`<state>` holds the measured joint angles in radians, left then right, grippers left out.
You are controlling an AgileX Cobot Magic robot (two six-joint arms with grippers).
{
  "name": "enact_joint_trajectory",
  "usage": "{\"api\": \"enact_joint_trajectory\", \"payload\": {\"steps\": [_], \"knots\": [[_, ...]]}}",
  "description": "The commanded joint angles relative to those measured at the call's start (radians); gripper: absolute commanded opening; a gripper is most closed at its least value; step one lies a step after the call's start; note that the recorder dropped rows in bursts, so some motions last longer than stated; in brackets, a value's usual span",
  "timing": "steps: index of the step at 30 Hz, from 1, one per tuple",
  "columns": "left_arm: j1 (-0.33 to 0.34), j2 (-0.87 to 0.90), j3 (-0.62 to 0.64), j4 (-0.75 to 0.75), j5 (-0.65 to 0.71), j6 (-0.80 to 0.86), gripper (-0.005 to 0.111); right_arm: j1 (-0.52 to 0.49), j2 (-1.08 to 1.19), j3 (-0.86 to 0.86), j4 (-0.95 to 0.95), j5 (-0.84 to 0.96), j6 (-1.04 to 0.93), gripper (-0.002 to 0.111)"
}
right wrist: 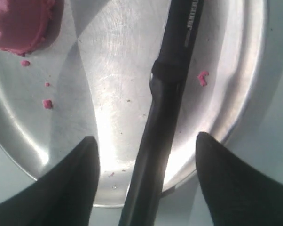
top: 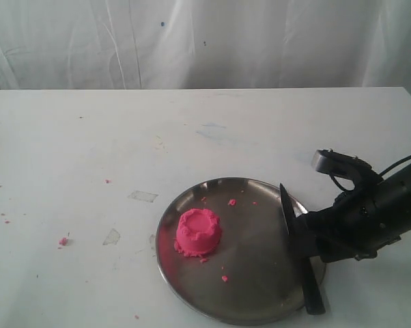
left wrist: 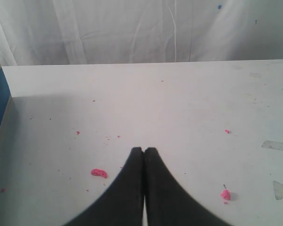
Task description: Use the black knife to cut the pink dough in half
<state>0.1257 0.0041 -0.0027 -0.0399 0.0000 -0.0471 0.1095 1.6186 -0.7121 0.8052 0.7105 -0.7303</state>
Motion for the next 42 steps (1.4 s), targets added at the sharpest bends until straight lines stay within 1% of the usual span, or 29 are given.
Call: {"api": "enact_joint_trajectory", "payload": {"steps": [1, 10, 15, 17, 23, 26, 28, 29, 31, 32, 35, 37, 39, 40, 42], "knots": [[0.002, -0.004, 0.003, -0.011, -0.006, 0.001, 0.0, -0.001, 0.02, 0.003, 0.034, 0.0, -0.036, 0.057], [0.002, -0.004, 0.003, -0.011, -0.006, 0.001, 0.0, -0.001, 0.03, 0.003, 0.051, -0.014, -0.04, 0.057], [0.002, -0.004, 0.003, -0.011, -0.006, 0.001, 0.0, -0.001, 0.061, 0.003, 0.142, -0.019, -0.143, 0.057], [0.002, -0.004, 0.003, -0.011, -0.006, 0.001, 0.0, -0.001, 0.066, 0.001, 0.146, -0.035, -0.158, 0.057], [0.002, -0.004, 0.003, -0.011, -0.006, 0.001, 0.0, -0.001, 0.066, -0.043, 0.135, -0.047, -0.168, 0.057], [0.002, -0.004, 0.003, -0.011, -0.006, 0.001, 0.0, -0.001, 0.047, -0.094, 0.125, 0.003, -0.181, 0.057], [0.002, -0.004, 0.003, -0.011, -0.006, 0.001, 0.0, 0.005, 0.013, -0.125, 0.055, 0.054, -0.156, 0.057], [0.002, -0.004, 0.003, -0.011, -0.006, 0.001, 0.0, 0.03, -0.012, -0.141, -0.03, 0.057, -0.078, 0.057], [0.002, -0.004, 0.003, -0.011, -0.006, 0.001, 0.0, 0.077, -0.039, -0.162, -0.133, 0.057, 0.014, 0.057], [0.002, -0.004, 0.003, -0.011, -0.006, -0.001, 0.0, 0.137, -0.068, -0.18, -0.269, 0.046, 0.127, 0.055], [0.002, -0.004, 0.003, -0.011, -0.006, -0.001, 0.0, 0.251, -0.111, -0.199, -0.599, 0.043, 0.402, 0.049], [0.002, -0.004, 0.003, -0.011, -0.006, -0.001, 0.0, 0.321, -0.125, -0.199, -0.853, 0.047, 0.605, 0.048], [0.002, -0.004, 0.003, -0.011, -0.006, -0.001, 0.0, 0.361, -0.126, -0.199, -0.98, 0.052, 0.765, 0.048], [0.002, -0.004, 0.003, -0.011, -0.006, -0.001, 0.0, 0.376, -0.126, -0.199, -1.0, 0.052, 0.803, 0.048], [0.002, -0.004, 0.003, -0.011, -0.006, -0.001, 0.0, 0.408, -0.122, -0.194, -0.977, 0.048, 0.808, 0.048]]}}
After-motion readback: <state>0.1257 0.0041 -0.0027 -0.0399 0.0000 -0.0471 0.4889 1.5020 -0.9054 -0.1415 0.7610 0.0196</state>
